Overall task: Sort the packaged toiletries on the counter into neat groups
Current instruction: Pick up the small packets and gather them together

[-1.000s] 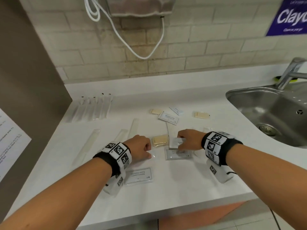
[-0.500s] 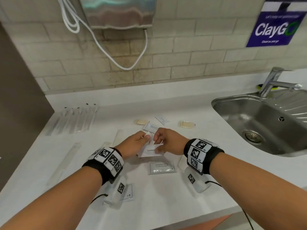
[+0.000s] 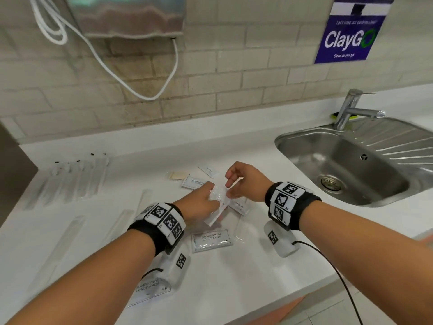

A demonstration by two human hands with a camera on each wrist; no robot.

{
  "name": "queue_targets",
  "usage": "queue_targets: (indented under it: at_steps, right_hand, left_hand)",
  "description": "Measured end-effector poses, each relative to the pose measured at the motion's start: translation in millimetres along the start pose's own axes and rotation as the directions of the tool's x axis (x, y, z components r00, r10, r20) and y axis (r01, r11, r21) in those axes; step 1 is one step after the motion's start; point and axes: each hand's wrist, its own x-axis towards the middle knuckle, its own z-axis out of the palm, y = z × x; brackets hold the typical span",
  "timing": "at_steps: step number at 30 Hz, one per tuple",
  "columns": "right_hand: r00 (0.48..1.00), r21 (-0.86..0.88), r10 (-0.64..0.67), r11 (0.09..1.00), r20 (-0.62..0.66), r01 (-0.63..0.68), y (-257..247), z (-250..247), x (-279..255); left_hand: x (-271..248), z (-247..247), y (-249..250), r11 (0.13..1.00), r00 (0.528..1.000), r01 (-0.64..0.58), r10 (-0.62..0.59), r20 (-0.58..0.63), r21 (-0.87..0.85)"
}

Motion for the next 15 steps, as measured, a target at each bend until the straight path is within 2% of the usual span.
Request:
queue_targets:
  at_steps: [4, 7, 11, 15]
  right_hand:
    - [0.998, -0.049, -0.004, 0.999, -0.055, 0.001, -5.3, 1.2, 22.1]
    - [0.992, -0.132, 0.053, 0.989, -0.114, -0.068, -8.8, 1.6, 44.7]
    - [0.977, -0.298, 0.176, 0.932, -0.119, -0.204, -11.3, 4.0, 73.0]
    - [0.975, -0.470, 0.200, 0.854, -0.098, -0.222, -7.3, 13.1, 102.5]
  left_hand:
    - [11.7, -10.1, -2.3, 0.999, 0.998, 0.020, -0.018, -0.058, 0.025]
    - [20.2, -20.1, -3.5, 1.000, 0.990, 0.024, -0.024, -0.135, -0.003]
    - [29.6, -32.6, -5.2, 0.973, 0.979, 0.018, -0.063, -0.193, -0.229]
    - [45.2, -45.0, -14.2, 0.931, 0.963, 0.042, -0.134, -0.233, -0.363]
